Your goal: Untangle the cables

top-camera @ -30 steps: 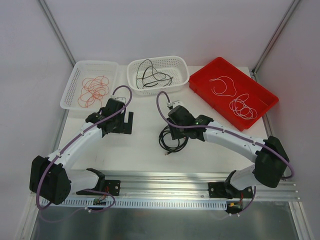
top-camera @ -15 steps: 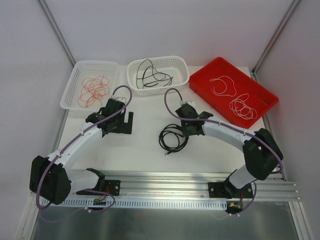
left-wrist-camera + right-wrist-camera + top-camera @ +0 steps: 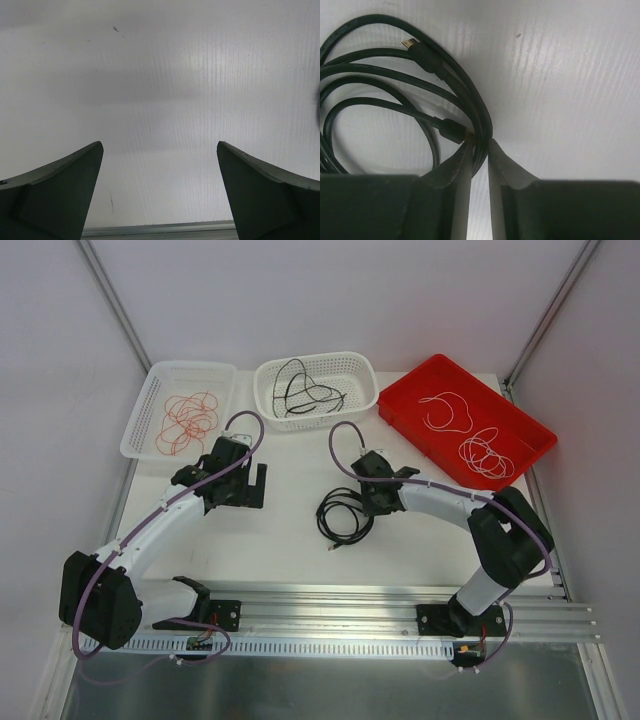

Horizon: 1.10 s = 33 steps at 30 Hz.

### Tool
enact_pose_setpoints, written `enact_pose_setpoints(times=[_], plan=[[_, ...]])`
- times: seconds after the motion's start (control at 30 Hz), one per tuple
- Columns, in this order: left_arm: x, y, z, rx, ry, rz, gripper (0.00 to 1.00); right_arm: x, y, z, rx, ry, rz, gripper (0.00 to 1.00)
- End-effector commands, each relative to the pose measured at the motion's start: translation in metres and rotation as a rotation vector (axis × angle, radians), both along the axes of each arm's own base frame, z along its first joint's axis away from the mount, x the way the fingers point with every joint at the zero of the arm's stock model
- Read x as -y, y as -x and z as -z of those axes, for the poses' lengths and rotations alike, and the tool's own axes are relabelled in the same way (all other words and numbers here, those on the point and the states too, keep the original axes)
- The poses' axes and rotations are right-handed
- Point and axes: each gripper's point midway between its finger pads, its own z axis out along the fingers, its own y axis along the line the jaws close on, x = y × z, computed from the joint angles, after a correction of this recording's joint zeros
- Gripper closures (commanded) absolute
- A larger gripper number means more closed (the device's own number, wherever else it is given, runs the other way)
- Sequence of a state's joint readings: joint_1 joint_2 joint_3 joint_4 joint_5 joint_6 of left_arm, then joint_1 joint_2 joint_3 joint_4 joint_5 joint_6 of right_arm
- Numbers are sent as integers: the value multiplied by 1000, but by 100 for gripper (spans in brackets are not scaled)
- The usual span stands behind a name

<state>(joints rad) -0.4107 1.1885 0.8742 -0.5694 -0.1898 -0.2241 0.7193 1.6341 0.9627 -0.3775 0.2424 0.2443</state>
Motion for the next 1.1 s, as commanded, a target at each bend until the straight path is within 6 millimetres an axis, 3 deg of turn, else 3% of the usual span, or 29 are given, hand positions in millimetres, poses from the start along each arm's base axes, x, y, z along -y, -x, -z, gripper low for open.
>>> enact_pose_setpoints(times=[0.0, 0.1, 0.17, 0.27, 0.3, 0.4, 0.43, 0.5, 0.53, 0.6, 0.67, 0.77, 0.9, 1.07], plan=[[1, 0, -1, -5, 10, 7, 1, -11, -3, 3, -9, -42, 5, 81], [1, 0, -1, -4, 11, 7, 1, -8, -3, -8, 10, -39, 4, 99], [2, 0, -1, -6, 11, 8, 1, -9, -8, -26, 45, -45, -6, 99], [2, 0, -2, -2, 15, 8, 1, 0, -2, -70, 104, 9, -54, 99], [2, -1, -2, -2, 14, 9, 1, -6, -11, -106, 185, -20, -62, 99], [3, 0, -2, -2, 17, 10, 1, -9, -7, -161, 276, -27, -134, 99], [3, 0, -2, -2, 17, 10, 1, -16, -8, -202, 354, -93, -150, 99], [2, -1, -2, -2, 18, 8, 1, -18, -4, -237, 412, -140, -193, 99], [2, 0, -2, -1, 17, 8, 1, -18, -3, -275, 486, -203, -198, 99], [1, 0, -2, -1, 15, 7, 1, -18, 1, -311, 558, -262, -222, 99], [2, 0, -3, 4, 17, 9, 1, -14, 8, -360, 656, -354, -224, 99], [3, 0, -5, 6, 23, 11, 1, -8, 19, -406, 778, -473, -224, 99], [7, 0, -7, 9, 48, 23, 1, 3, 26, -422, 838, -522, -195, 99], [31, 2, -28, 65, 202, 54, 1, -1, 35, -415, 805, -571, -212, 99]])
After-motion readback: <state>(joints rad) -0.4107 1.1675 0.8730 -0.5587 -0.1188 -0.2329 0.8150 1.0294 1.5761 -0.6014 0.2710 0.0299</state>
